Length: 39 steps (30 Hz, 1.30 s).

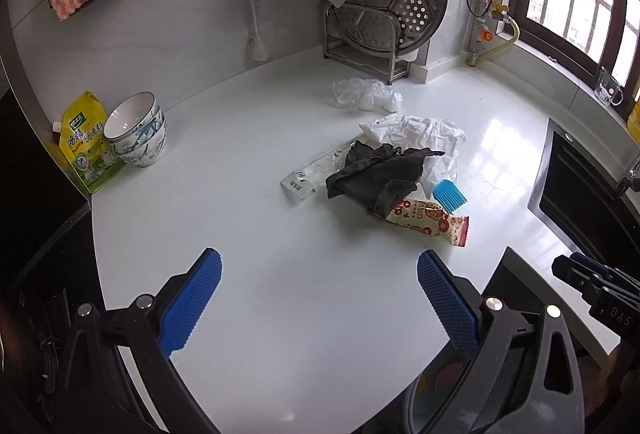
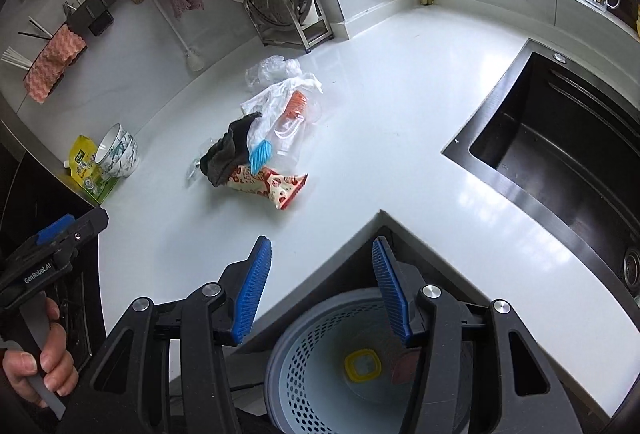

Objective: Collect trash
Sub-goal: 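Move both tools back toward the remaining trash on the counter, then close the right tool on the white plastic bag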

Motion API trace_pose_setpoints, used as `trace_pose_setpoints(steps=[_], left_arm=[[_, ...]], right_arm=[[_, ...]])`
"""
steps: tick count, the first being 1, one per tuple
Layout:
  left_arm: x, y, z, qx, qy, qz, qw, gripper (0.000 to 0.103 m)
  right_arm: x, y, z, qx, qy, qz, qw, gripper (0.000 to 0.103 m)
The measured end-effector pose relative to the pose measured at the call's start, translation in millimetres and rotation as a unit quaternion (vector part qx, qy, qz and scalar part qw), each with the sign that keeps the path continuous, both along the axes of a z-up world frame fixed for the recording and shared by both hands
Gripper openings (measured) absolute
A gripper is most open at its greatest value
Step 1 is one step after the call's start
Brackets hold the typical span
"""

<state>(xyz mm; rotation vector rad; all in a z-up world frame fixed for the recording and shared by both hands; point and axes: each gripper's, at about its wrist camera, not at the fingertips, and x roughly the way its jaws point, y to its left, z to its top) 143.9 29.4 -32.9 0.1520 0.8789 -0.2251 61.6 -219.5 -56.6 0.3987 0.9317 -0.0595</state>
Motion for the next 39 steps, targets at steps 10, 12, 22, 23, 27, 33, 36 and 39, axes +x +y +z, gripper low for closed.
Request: trace_pose_setpoints(steps=[10,12,22,23,27,33,36,39], left_arm=[[70.0,-2.8,-23.8,-0.001,0.021,-0.035,0.9992,0.097],[81.9,-5.8,-27.5,0.001,0.021,-0.044,0.9988,0.097],[124.9,-16.0,-55.6,-0.014,0.055,-0.065,0.9963,0.097],[126.9,-16.8,-58.4,-0.011,0.058,-0.065,0.9962,0.097],[133.1,-15.2,-66.9,-0.014,0.065,-0.064,0.9957,0.097],[139.9,-13.0,-73.3,-0.014,0.069,-0.065,0.9954,0.097],[143.0,-10.4,-76.8,-0.018,0.074,-0.065,0.995,0.097],[144.0,-10.9,-80.3,-0.019,0.077,-0.066,0.9946,0.097]], right_arm=[[81.1,1.1,6.1,-0.006,0.002,-0.024,1.0,0.051],[95.5,1.3,4.1,-0.006,0.003,-0.028,1.0,0.051],[167.4,0.9,-9.3,-0.022,0.034,-0.039,0.998,0.051],[173.1,1.1,-11.9,-0.024,0.038,-0.039,0.998,0.051],[192.0,3.6,-22.4,-0.036,0.052,-0.04,0.997,0.051],[213.8,9.7,-35.0,-0.048,0.067,-0.037,0.996,0.051],[219.3,12.9,-39.3,-0.052,0.073,-0.034,0.995,0.051],[220.6,15.0,-38.4,-0.059,0.071,-0.032,0.995,0.045]])
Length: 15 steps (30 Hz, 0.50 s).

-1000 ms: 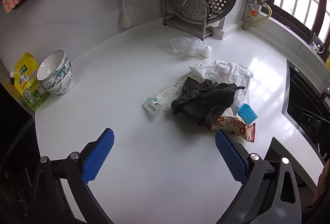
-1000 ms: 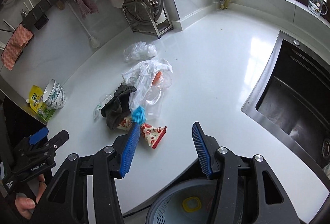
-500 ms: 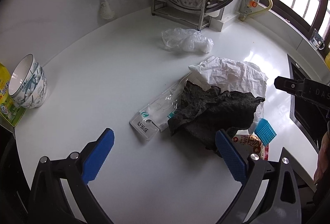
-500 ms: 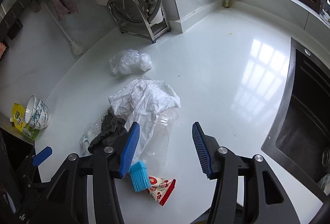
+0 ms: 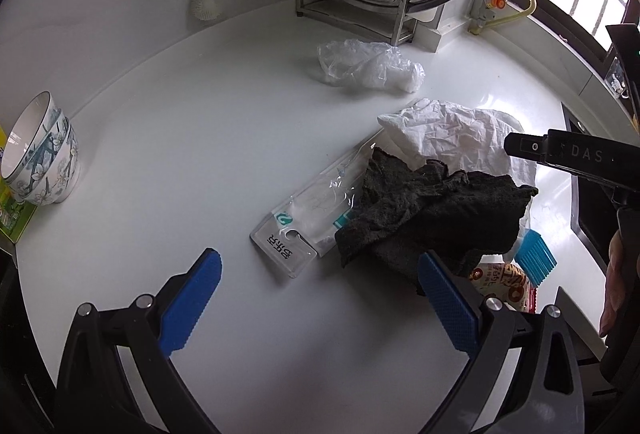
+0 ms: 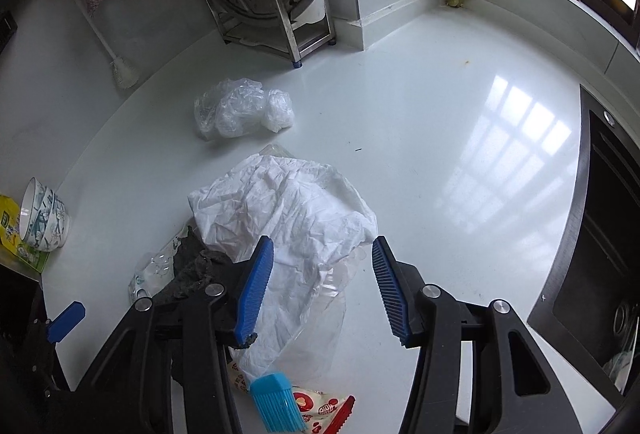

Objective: Collect trash
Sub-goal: 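Close the right tool on the white plastic bag, then lift the white bag with the right tool while the left tool grasps the black cloth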

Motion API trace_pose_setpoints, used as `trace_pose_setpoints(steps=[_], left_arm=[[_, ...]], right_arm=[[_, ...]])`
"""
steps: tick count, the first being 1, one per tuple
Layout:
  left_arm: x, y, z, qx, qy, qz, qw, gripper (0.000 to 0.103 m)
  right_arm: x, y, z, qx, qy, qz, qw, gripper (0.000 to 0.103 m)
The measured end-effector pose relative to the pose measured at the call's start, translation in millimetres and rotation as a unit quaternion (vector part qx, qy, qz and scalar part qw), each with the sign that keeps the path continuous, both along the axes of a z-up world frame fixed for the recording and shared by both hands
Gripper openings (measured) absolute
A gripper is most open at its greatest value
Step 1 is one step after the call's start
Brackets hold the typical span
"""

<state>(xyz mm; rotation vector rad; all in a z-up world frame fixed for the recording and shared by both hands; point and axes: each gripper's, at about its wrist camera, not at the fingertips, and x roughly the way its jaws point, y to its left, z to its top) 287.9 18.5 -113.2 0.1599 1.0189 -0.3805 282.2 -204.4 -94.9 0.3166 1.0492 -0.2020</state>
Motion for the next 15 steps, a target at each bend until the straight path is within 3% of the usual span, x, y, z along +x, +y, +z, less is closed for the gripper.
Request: trace_pose_setpoints(steps=[8,15], left_arm=[[0.5,-1.1,-5.0,-0.002,0.005,-0.004,1.0,0.097],[-0.1,-3.2,-5.7,-0.005,0.002,-0.009,0.9999,0.097]], right_arm=[[-3.4,3.5,4.0,0.0,-0.013,0.009,1.0,0.007],[-15.7,-1.0,18.2,0.034,-0.051,0.0,0.998,0.004]])
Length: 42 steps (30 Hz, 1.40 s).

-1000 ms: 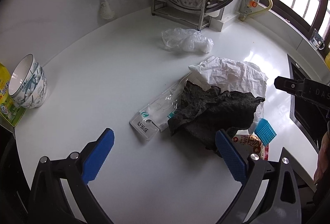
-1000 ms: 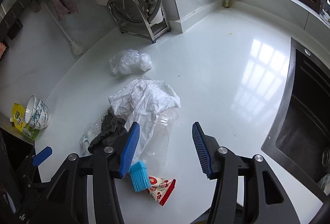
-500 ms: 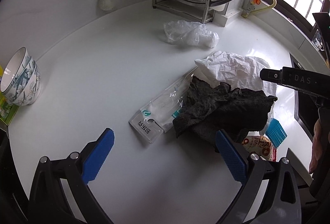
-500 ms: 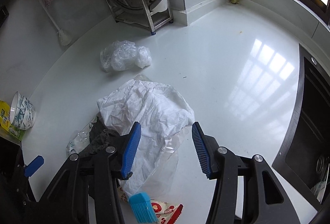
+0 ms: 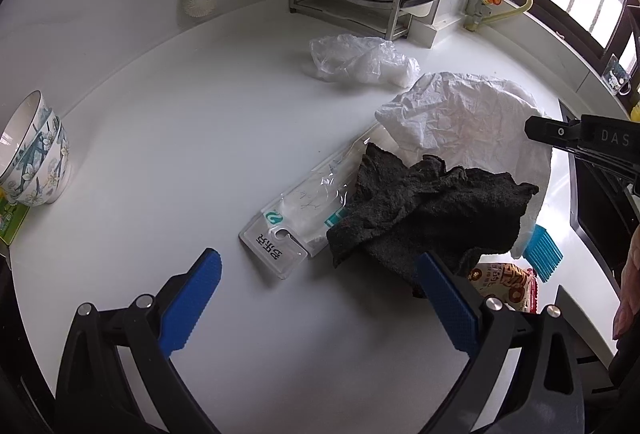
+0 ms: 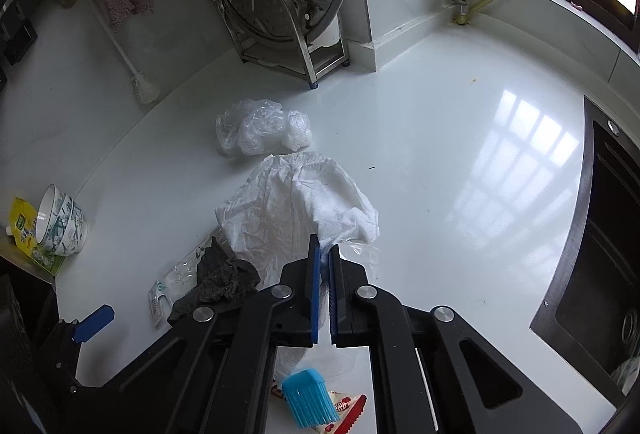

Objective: Collect trash
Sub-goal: 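Lift the white bag with the right tool while the left tool grasps the black cloth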

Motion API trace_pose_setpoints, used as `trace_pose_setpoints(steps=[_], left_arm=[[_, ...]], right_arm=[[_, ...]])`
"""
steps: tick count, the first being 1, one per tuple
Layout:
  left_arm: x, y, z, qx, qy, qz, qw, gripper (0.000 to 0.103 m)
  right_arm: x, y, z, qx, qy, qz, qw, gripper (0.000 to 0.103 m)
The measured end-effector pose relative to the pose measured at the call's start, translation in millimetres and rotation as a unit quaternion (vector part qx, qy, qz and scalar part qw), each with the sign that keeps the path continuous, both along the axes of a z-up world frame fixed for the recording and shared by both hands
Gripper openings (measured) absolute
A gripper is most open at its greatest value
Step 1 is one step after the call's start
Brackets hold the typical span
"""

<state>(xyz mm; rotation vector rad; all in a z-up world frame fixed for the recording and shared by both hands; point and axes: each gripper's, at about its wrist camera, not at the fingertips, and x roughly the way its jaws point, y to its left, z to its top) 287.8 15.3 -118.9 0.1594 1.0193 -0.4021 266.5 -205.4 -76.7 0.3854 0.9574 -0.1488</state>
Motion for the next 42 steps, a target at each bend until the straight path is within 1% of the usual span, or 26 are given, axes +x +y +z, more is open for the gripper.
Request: trace_pose_setpoints(steps=[2,4,11,14,18,21,27,34,39,42], left_arm=[[-0.3,-2.7,0.0,0.001,-0.001,-0.003,1.0,0.097],[-0.9,-4.3,0.4,0.001,-0.003,-0.005,1.0,0.097],[-0.5,-16.4,1.8,-0.006,-0.012,-0.021,0.9997,0.097],[-2.7,-26.4,4.4,-0.013,-0.021,-0.038,0.999,0.097],[-6.1,-44.2,6.9,-0.016,-0.042,-0.063,0.997,0.097],[-8.1,-57.5,3.5,-0.012,-0.049,-0.084,0.9952,0.097],[-11.9,-76.2,-7.7,0.006,-0.062,-0.107,0.9924,0.097],[-22.9,-68.1,0.9,-0.018,-0.077,-0.125,0.989,0.097],[-34.4,-57.9,4.7,-0.03,-0.077,-0.138,0.987,0.097],[-37.7,-60.5,1.2,-0.022,-0.08,-0.142,0.9864,0.097]], right_arm=[[-5.0,-6.5,5.3,0.023,-0.013,-0.008,1.0,0.004],[-10.1,-11.6,12.4,0.033,-0.025,-0.014,0.999,0.004],[-31.1,-29.6,38.1,0.035,-0.063,-0.041,0.997,0.004],[-38.4,-37.9,40.1,0.037,-0.067,-0.052,0.996,0.003],[-43.2,-49.0,37.1,0.046,-0.069,-0.067,0.994,0.003],[-47.2,-54.9,36.7,0.053,-0.07,-0.075,0.993,0.003],[-55.0,-59.7,38.0,0.057,-0.075,-0.081,0.992,0.003],[-60.4,-62.4,38.3,0.058,-0.076,-0.085,0.992,0.004],[-60.7,-62.2,38.1,0.064,-0.078,-0.086,0.991,0.004],[-60.8,-61.8,38.8,0.065,-0.081,-0.086,0.991,0.004]])
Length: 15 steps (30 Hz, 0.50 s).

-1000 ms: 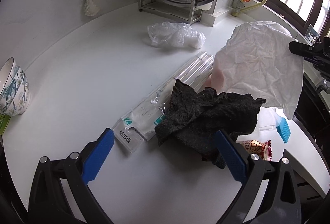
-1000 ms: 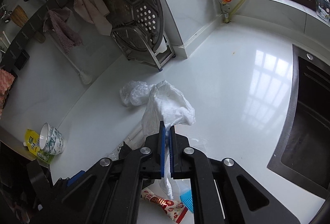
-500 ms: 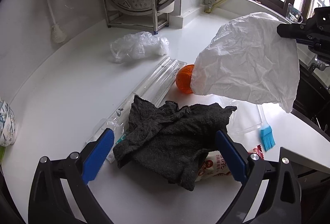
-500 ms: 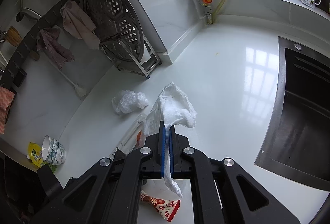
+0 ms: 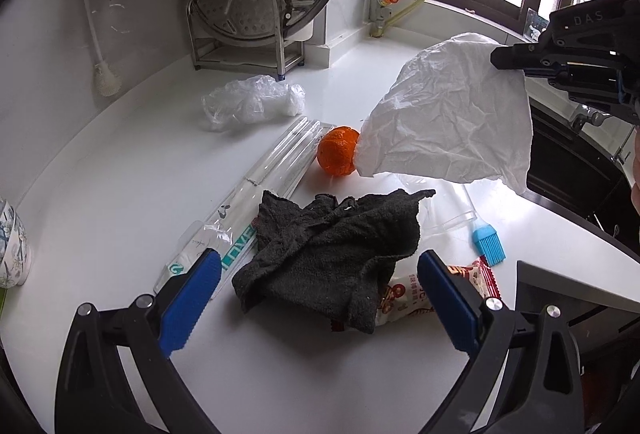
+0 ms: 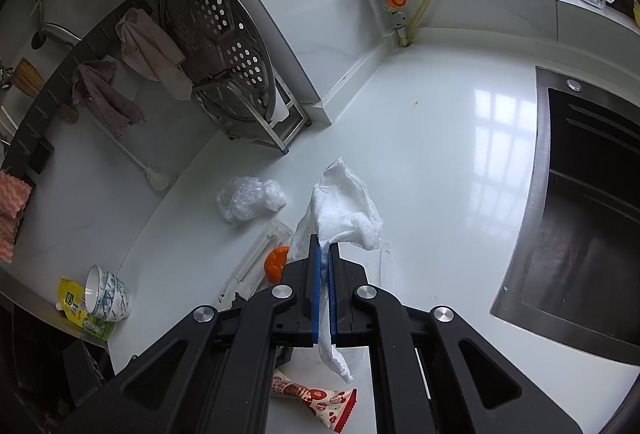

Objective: Collect trash
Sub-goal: 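Lift the white bag with the right tool while the left tool grasps the black cloth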

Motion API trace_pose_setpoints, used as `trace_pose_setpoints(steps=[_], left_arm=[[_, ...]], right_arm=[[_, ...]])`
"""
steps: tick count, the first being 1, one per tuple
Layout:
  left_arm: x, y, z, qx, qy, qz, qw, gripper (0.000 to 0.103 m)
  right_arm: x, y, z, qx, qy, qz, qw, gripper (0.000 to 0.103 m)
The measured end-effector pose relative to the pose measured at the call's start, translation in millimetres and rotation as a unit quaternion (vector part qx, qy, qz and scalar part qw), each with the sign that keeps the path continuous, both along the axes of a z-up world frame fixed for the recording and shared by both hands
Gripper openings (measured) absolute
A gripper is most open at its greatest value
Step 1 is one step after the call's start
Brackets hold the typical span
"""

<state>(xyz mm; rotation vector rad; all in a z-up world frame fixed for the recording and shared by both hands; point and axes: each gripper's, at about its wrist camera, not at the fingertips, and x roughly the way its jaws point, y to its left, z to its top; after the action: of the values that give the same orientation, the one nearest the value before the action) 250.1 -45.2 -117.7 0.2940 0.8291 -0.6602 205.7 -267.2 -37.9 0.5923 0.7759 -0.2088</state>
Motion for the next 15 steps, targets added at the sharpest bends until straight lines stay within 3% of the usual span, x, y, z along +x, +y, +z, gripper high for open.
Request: trace_pose_setpoints(steps=[8,12,13,15], left_arm=[[-1.6,-26.9,-17.9,0.047,-0.025,-0.02,0.9984,0.097],[2.1,-32.6,-20.9,0.05,-0.03,-0.018,0.9981,0.097],[3.1,-32.4,-20.7,0.045,-0.028,-0.018,0.9985,0.095],[6.0,-31.3,-19.6,0.034,-0.022,-0.013,0.9991,0.078]], right_arm=[[-4.0,-2.8,0.4,0.004,-0.001,-0.006,1.0,0.004],[-5.3,-3.6,-1.8,0.005,0.002,-0.008,1.0,0.003],[-5.1,-3.2,-2.5,0.005,0.002,-0.008,1.0,0.003],[-4.4,-1.6,-2.9,0.005,0.003,-0.006,1.0,0.003]])
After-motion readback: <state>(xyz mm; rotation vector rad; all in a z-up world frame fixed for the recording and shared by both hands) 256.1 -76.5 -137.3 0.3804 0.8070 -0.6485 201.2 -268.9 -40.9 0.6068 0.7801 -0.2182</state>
